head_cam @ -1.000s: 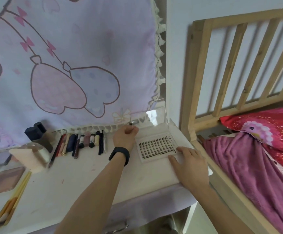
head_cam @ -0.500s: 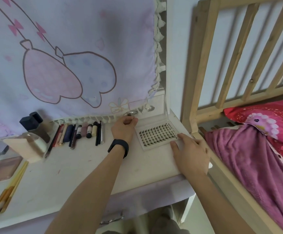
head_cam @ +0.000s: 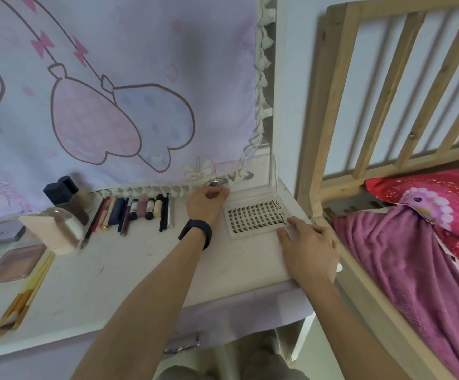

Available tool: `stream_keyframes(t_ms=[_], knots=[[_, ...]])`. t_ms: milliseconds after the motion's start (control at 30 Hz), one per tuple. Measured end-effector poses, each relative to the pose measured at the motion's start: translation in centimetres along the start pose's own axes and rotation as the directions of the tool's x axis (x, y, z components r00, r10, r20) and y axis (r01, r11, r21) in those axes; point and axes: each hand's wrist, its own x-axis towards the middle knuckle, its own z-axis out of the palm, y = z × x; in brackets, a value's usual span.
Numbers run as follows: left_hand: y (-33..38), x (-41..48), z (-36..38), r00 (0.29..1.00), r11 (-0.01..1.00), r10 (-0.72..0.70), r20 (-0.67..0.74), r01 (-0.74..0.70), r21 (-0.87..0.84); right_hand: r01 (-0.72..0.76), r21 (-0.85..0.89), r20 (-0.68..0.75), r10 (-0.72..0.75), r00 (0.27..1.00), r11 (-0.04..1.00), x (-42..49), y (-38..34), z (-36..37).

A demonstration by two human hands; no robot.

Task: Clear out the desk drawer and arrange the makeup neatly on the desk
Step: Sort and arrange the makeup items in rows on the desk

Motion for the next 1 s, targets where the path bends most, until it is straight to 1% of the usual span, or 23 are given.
stream_keyframes(t_ms=[133,267,333,400,500,567,600,667,767,800,867,933,1000], knots=[[0.1,-0.8,-1.2,1.000,0.999,-0.008,0.016,0.008,0.038,-0.019,0.070,-0.003,0.019,1.000,0.997,-0.3,-0.4,-0.6],[0.2,-3.0,-3.8,0.996,0.989,0.066,0.055,-0.073,0.130,0.013,0.108,-0.007,-0.013,1.000,0.994,-0.8,-0.3,-1.3],[0.0,-4.7,-5.9,0.990,0.976,0.123,0.068,-0.133,0.172,0.081,0.105,-0.022,-0.079,0.997,0.991,-1.1,-0.3,-1.6],[-0.8,-6.2,-8.5,0.979,0.936,0.178,0.095,-0.198,0.289,0.199,0.057,-0.060,-0.196,0.979,0.978,-1.9,-0.5,-1.6],[-2.7,-8.3,-12.9,0.970,0.836,0.200,0.134,-0.241,0.494,0.403,0.008,-0.062,-0.402,0.914,0.915,-4.6,-1.8,-1.1],[-4.1,-9.0,-15.7,0.972,0.748,0.175,0.156,-0.234,0.621,0.478,0.043,-0.016,-0.477,0.879,0.877,-6.7,-3.5,-0.5],[-4.9,-9.3,-17.0,0.974,0.705,0.161,0.159,-0.226,0.672,0.490,0.082,0.024,-0.493,0.870,0.868,-7.5,-4.5,0.0],[-6.4,-9.7,-19.2,0.981,0.652,0.111,0.161,-0.194,0.733,0.480,0.160,0.138,-0.501,0.854,0.863,-8.5,-6.9,1.1],[-8.3,-10.0,-21.3,0.981,0.620,-0.002,0.194,-0.151,0.770,0.442,0.222,0.283,-0.491,0.824,0.869,-8.1,-10.9,3.1],[-8.7,-10.0,-21.7,0.978,0.620,-0.027,0.208,-0.147,0.771,0.403,0.249,0.314,-0.467,0.826,0.881,-7.6,-12.2,3.8],[-9.1,-10.0,-21.9,0.978,0.627,-0.028,0.206,-0.143,0.766,0.282,0.295,0.364,-0.380,0.850,0.913,-6.4,-14.9,5.2],[-9.0,-10.1,-21.5,0.981,0.631,-0.013,0.193,-0.141,0.763,0.194,0.245,0.410,-0.283,0.867,0.950,-4.8,-16.9,6.5],[-9.1,-10.1,-21.4,0.983,0.633,-0.008,0.182,-0.136,0.762,0.161,0.152,0.436,-0.213,0.874,0.975,-3.6,-18.7,7.8]])
